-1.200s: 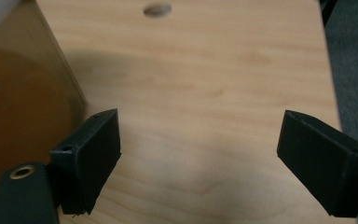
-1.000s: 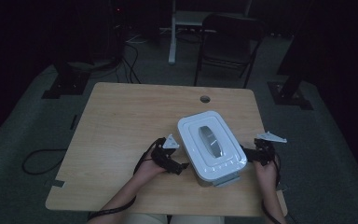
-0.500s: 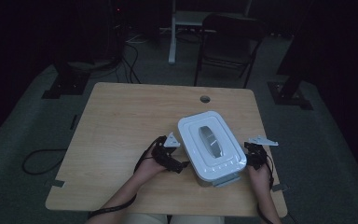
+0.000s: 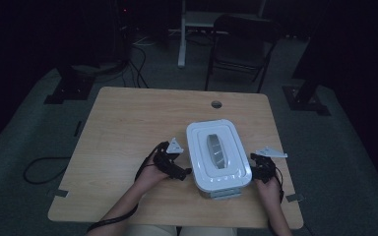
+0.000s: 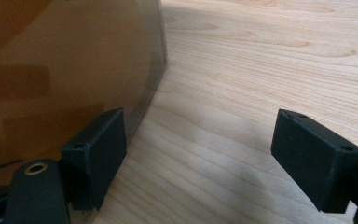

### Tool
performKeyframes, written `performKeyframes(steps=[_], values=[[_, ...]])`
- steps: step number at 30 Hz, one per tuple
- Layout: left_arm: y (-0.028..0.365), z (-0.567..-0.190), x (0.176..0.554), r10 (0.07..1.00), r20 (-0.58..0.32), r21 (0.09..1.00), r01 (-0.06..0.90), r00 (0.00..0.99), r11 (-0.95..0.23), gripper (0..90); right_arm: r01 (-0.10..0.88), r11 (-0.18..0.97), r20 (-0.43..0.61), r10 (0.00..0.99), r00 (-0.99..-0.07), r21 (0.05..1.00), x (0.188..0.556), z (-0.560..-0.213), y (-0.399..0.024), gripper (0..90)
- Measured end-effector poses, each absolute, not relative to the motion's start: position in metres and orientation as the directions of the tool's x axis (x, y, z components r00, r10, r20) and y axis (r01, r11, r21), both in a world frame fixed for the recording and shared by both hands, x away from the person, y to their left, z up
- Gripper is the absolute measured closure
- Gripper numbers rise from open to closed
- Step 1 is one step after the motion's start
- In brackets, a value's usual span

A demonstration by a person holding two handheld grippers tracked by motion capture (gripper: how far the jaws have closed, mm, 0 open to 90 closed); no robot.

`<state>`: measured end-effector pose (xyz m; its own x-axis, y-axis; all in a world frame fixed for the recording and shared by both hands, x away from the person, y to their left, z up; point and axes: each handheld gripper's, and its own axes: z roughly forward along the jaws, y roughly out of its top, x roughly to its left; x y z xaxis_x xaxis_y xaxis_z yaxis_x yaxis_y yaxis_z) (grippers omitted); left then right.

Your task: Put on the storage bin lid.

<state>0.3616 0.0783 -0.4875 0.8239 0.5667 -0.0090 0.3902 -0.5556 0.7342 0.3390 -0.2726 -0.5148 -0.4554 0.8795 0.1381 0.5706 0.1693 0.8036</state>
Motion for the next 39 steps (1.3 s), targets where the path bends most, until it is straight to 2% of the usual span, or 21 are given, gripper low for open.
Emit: performKeyframes(steps=[13, 22, 27, 30, 35, 39], values=[[0.112, -0.484, 0.364, 0.614, 0.009, 0.724, 0.418, 0.790, -0.549, 0.8, 0.556, 0.193, 0.113, 0.876, -0.468, 0.808, 0.335, -0.514, -0.238, 19.1], [0.136, -0.481, 0.369, 0.658, 0.007, 0.729, 0.447, 0.753, -0.519, 0.8, 0.557, 0.204, 0.134, 0.852, -0.507, 0.805, 0.338, -0.514, -0.216, 19.1], [0.140, -0.480, 0.371, 0.668, 0.002, 0.734, 0.453, 0.744, -0.506, 0.9, 0.560, 0.195, 0.157, 0.841, -0.518, 0.805, 0.337, -0.515, -0.214, 18.9], [0.141, -0.482, 0.371, 0.674, -0.014, 0.741, 0.460, 0.738, -0.489, 0.8, 0.550, 0.207, 0.148, 0.834, -0.532, 0.809, 0.337, -0.515, -0.217, 12.3], [0.142, -0.482, 0.370, 0.683, -0.019, 0.751, 0.461, 0.730, -0.472, 0.8, 0.530, 0.224, 0.101, 0.851, -0.515, 0.818, 0.339, -0.513, -0.221, 12.2], [0.145, -0.479, 0.366, 0.687, -0.025, 0.766, 0.455, 0.726, -0.454, 0.9, 0.523, 0.207, 0.100, 0.861, -0.499, 0.827, 0.340, -0.512, -0.227, 12.2]])
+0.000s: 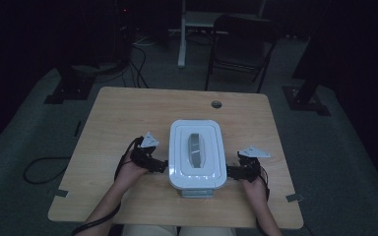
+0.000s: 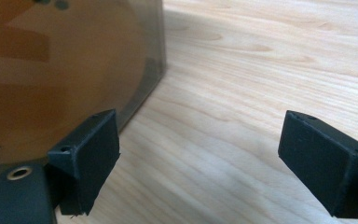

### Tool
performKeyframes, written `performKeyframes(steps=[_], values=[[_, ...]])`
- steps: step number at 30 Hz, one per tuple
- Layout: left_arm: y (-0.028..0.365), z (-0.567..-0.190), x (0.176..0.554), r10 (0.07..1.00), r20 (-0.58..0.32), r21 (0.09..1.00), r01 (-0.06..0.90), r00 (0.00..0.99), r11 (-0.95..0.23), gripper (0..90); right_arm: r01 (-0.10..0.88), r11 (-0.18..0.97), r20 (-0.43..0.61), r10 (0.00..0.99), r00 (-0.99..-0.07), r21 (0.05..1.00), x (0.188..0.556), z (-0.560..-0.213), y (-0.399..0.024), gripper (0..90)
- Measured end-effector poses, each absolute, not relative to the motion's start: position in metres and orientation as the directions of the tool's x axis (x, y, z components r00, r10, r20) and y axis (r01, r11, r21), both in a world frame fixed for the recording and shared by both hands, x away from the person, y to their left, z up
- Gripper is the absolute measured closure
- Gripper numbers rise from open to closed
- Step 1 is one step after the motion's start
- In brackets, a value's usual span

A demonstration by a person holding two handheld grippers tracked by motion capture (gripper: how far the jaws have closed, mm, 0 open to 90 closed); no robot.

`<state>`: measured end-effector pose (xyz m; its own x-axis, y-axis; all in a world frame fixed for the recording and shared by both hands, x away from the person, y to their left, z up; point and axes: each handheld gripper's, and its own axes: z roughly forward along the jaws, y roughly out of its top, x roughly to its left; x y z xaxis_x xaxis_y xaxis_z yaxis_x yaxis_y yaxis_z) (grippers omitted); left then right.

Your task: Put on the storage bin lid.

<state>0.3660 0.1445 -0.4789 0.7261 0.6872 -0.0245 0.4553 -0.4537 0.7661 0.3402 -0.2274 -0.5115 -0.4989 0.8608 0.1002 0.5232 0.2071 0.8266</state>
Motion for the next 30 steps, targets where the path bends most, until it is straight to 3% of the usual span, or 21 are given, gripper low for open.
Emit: performKeyframes(steps=[18, 30], values=[[0.155, -0.478, 0.356, 0.685, -0.034, 0.748, 0.473, 0.727, -0.465, 0.9, 0.509, 0.184, 0.103, 0.868, -0.485, 0.841, 0.338, -0.507, -0.238, 12.3], [0.186, -0.479, 0.340, 0.721, -0.036, 0.745, 0.500, 0.692, -0.442, 0.9, 0.519, 0.180, 0.086, 0.890, -0.447, 0.836, 0.321, -0.508, -0.251, 12.3]])
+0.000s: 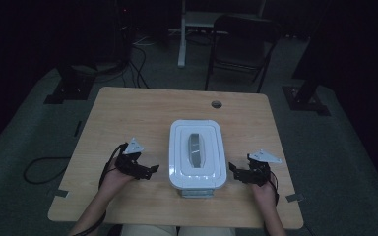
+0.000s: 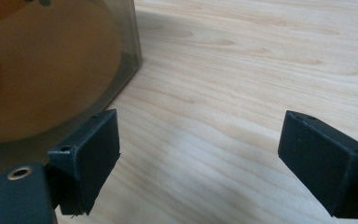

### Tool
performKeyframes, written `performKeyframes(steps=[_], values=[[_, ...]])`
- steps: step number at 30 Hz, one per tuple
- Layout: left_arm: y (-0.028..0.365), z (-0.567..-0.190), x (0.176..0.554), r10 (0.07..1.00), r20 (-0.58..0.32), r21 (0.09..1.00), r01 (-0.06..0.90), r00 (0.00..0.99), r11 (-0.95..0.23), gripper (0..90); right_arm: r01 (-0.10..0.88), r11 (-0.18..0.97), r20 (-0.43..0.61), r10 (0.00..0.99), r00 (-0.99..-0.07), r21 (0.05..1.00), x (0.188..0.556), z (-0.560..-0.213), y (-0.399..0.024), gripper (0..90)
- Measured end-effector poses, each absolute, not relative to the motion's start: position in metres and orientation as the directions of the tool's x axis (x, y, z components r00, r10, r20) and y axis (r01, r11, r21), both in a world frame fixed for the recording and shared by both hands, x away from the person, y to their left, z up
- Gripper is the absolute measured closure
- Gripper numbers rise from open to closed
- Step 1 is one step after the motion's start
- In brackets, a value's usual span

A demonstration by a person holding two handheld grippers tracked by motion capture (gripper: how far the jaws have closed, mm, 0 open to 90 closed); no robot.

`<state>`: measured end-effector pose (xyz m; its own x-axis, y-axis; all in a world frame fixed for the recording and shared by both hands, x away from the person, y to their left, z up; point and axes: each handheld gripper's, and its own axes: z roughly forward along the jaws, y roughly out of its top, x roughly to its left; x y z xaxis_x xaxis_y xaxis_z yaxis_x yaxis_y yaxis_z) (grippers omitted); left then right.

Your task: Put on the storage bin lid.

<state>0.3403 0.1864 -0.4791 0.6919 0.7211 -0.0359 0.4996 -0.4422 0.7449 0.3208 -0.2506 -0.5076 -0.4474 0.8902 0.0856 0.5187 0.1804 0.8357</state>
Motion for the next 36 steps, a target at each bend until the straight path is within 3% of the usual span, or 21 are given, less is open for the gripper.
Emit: performKeyframes(steps=[22, 36], values=[[0.225, -0.492, 0.306, 0.781, -0.032, 0.751, 0.531, 0.624, -0.394, 0.9, 0.526, 0.174, 0.057, 0.917, -0.394, 0.833, 0.282, -0.514, -0.280, 12.6], [0.262, -0.503, 0.286, 0.848, -0.030, 0.744, 0.578, 0.529, -0.335, 0.9, 0.557, 0.118, 0.026, 0.969, -0.245, 0.822, 0.268, -0.521, -0.303, 12.6]])
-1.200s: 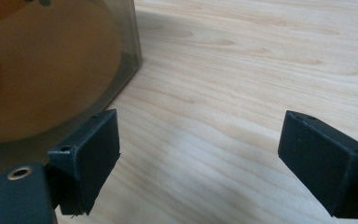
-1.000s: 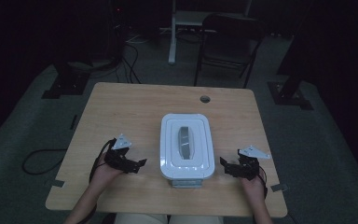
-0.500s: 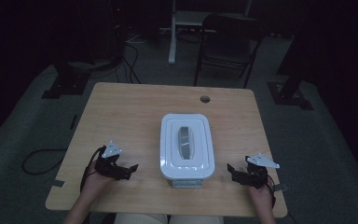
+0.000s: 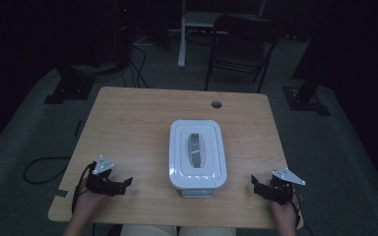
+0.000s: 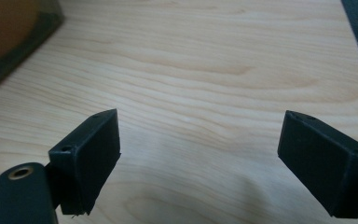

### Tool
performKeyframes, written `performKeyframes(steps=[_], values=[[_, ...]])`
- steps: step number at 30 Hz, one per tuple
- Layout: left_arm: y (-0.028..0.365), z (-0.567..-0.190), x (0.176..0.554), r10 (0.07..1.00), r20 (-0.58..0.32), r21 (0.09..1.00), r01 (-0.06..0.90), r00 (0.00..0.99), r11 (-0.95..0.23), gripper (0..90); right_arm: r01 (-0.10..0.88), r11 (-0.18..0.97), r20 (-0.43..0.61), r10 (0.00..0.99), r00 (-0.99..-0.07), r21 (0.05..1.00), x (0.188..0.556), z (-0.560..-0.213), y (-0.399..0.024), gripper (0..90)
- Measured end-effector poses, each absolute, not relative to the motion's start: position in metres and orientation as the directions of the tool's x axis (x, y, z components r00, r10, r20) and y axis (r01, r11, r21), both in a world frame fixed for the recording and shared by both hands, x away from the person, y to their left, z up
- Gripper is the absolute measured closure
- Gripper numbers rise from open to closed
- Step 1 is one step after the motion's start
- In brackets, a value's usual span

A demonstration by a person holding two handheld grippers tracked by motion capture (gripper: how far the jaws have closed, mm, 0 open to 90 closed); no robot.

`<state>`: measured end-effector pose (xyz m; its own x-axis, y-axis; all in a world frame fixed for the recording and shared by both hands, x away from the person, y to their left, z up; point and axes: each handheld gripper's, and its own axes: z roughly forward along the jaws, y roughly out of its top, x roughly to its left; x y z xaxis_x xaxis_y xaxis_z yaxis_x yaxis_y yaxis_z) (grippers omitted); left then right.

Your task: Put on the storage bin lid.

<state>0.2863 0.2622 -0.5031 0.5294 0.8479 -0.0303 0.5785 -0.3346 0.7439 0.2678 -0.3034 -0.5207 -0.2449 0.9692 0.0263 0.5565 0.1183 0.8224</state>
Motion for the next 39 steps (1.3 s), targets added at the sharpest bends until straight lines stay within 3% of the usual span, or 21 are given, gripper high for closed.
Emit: performKeyframes(steps=[14, 19, 39], values=[[0.306, -0.515, 0.271, 0.954, -0.025, 0.709, 0.678, 0.299, -0.194, 0.8, 0.633, 0.061, 0.023, 0.992, -0.124, 0.772, 0.271, -0.525, -0.314, 12.6], [0.309, -0.522, 0.273, 0.964, 0.007, 0.683, 0.703, 0.265, -0.198, 0.8, 0.687, 0.057, 0.005, 0.996, -0.088, 0.725, 0.275, -0.528, -0.314, 12.6], [0.311, -0.524, 0.276, 0.983, 0.009, 0.685, 0.715, 0.183, -0.139, 0.6, 0.690, 0.047, 0.015, 0.996, -0.083, 0.723, 0.277, -0.528, -0.314, 12.5]])
